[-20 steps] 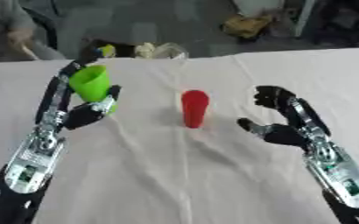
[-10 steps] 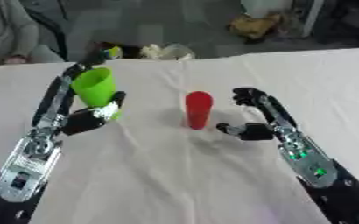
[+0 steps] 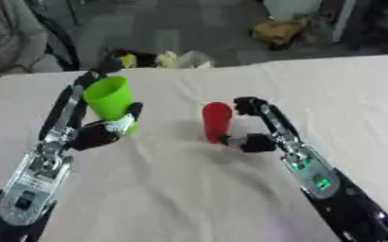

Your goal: Pour the contents of one cup into another cup.

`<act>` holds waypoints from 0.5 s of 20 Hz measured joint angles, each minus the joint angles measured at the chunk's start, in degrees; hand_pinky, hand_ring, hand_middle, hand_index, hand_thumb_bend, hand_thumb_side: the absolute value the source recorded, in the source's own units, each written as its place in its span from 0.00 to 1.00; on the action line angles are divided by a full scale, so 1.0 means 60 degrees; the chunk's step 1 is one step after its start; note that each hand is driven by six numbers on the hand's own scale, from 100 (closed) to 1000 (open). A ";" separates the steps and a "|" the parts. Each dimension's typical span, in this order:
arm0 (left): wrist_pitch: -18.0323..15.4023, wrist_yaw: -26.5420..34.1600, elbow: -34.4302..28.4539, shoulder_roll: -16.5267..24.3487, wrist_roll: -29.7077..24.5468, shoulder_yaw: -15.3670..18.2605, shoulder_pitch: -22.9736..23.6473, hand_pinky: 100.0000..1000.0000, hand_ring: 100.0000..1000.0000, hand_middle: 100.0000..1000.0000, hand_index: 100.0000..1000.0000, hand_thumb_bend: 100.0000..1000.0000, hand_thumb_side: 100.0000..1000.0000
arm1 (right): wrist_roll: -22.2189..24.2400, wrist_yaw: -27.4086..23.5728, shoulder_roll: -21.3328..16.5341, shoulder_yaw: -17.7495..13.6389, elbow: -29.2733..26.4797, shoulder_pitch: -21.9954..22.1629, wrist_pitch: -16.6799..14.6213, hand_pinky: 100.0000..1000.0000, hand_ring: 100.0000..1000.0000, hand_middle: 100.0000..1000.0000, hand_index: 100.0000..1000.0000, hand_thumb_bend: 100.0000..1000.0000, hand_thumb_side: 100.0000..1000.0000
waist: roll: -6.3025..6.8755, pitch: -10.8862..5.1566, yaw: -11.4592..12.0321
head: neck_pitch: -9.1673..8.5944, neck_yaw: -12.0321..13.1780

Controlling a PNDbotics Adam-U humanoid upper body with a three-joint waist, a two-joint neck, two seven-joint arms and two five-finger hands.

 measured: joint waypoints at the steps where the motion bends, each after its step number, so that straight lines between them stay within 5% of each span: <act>1: 0.0003 0.0009 -0.0014 -0.0016 -0.0009 -0.0023 -0.0004 0.33 0.26 0.43 0.84 0.05 0.09 | 0.0017 0.0011 0.0041 0.0019 0.0070 -0.0037 -0.0017 0.84 0.72 0.67 0.81 0.57 0.11 | 0.0006 0.0007 0.0033 | -0.0026 -0.0018; 10: 0.0027 0.0077 -0.0095 -0.0158 -0.0086 -0.0100 -0.0098 0.34 0.26 0.43 0.84 0.04 0.09 | 0.0144 0.0099 0.0372 0.0076 0.0663 -0.0305 -0.0242 0.82 0.70 0.64 0.79 0.57 0.11 | 0.0047 0.0073 0.0281 | -0.0161 -0.0130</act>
